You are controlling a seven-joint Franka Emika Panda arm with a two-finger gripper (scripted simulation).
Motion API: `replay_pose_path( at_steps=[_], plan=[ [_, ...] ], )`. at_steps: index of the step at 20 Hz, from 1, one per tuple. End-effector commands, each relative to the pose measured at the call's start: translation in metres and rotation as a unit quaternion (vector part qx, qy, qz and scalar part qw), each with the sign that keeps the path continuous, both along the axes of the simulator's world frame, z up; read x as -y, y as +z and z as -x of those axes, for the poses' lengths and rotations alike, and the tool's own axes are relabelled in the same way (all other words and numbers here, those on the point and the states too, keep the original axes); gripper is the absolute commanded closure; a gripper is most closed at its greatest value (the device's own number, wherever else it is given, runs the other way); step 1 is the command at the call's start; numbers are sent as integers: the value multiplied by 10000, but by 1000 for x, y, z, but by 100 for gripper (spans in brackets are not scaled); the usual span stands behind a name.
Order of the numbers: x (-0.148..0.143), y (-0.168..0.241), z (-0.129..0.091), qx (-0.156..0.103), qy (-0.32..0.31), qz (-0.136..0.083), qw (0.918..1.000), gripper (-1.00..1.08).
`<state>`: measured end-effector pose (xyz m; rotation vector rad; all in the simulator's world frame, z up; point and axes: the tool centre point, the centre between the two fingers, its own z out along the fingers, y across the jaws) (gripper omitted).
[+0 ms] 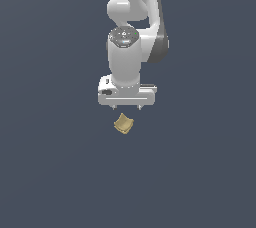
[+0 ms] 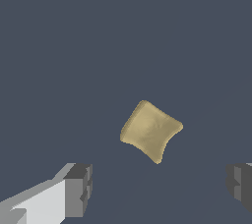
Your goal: Pick up the object and move it to a goal position.
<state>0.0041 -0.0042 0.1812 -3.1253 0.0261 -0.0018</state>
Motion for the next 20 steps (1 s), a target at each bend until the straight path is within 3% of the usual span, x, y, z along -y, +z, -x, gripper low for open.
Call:
replay_pose_path(
  at_steps=[1,10,20],
  plan=[
    [0,0,0,0,0,0,10000,-92],
    [-27,3,4,-44,85,-182,9998,-92],
    [-24,-4,4,-48,-116,-170,9998,-92]
  ],
)
